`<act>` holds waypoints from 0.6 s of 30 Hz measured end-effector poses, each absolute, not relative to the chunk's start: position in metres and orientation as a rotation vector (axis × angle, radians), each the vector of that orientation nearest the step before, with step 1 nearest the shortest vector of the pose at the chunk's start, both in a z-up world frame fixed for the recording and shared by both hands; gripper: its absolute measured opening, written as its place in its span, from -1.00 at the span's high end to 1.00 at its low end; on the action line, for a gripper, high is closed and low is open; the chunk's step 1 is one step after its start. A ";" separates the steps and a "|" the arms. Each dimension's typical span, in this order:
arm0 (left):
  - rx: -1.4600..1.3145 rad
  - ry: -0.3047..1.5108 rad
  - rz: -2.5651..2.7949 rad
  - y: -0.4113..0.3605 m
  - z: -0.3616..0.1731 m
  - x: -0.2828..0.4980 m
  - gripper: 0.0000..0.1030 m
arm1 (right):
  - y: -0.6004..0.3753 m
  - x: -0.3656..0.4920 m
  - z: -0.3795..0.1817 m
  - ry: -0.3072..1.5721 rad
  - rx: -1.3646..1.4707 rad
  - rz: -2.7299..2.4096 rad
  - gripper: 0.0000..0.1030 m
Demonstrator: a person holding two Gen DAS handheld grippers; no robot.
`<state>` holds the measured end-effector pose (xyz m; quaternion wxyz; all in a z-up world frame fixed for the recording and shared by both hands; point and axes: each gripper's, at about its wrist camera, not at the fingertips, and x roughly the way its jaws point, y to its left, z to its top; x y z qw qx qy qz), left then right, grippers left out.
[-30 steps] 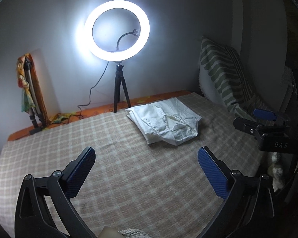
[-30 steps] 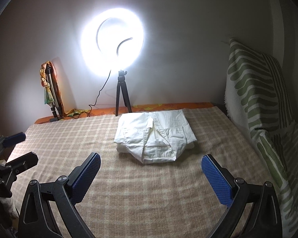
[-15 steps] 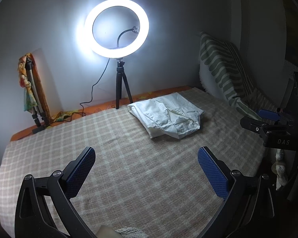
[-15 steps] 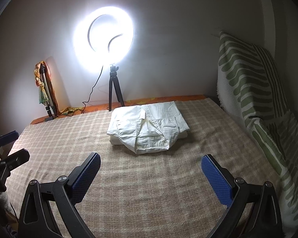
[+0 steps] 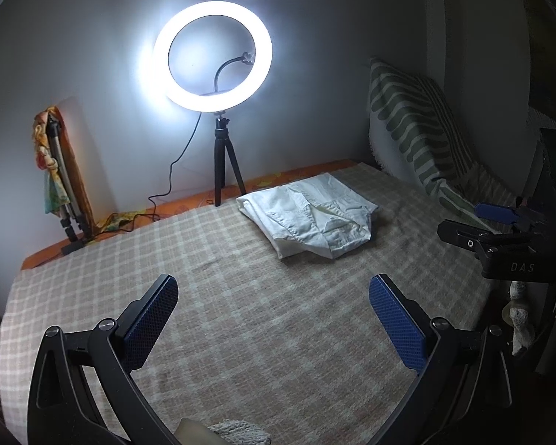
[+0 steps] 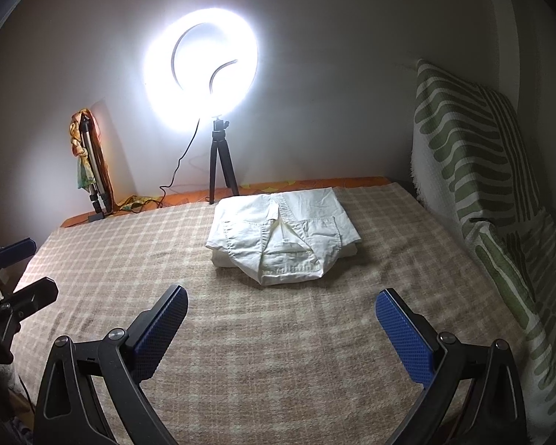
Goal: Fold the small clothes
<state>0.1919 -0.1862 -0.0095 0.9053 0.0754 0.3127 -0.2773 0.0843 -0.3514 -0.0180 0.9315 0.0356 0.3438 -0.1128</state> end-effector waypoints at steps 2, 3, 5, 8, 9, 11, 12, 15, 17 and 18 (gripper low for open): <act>0.161 0.642 -0.572 -0.186 -0.009 0.191 -0.99 | -0.352 0.085 -0.018 0.703 0.081 -0.227 -0.99; 0.162 0.641 -0.573 -0.186 -0.009 0.191 -0.99 | -0.352 0.085 -0.018 0.702 0.082 -0.227 -0.99; 0.165 0.639 -0.577 -0.186 -0.008 0.191 -0.99 | -0.352 0.086 -0.019 0.701 0.082 -0.225 -0.99; 0.168 0.637 -0.579 -0.186 -0.008 0.191 -0.99 | -0.350 0.087 -0.021 0.703 0.079 -0.222 -0.99; 0.167 0.638 -0.578 -0.186 -0.008 0.191 -0.99 | -0.349 0.087 -0.021 0.703 0.080 -0.221 -0.99; 0.167 0.637 -0.577 -0.187 -0.008 0.190 -0.99 | -0.349 0.088 -0.022 0.706 0.080 -0.218 -0.99; 0.167 0.637 -0.577 -0.187 -0.008 0.190 -0.99 | -0.349 0.089 -0.023 0.708 0.080 -0.217 -0.99; 0.168 0.638 -0.578 -0.187 -0.009 0.190 -0.99 | -0.348 0.088 -0.025 0.710 0.083 -0.215 -0.99; 0.169 0.637 -0.578 -0.186 -0.009 0.190 -0.99 | -0.348 0.089 -0.026 0.712 0.090 -0.212 -0.99; 0.169 0.638 -0.578 -0.187 -0.009 0.190 -0.99 | -0.348 0.089 -0.027 0.713 0.094 -0.210 -0.99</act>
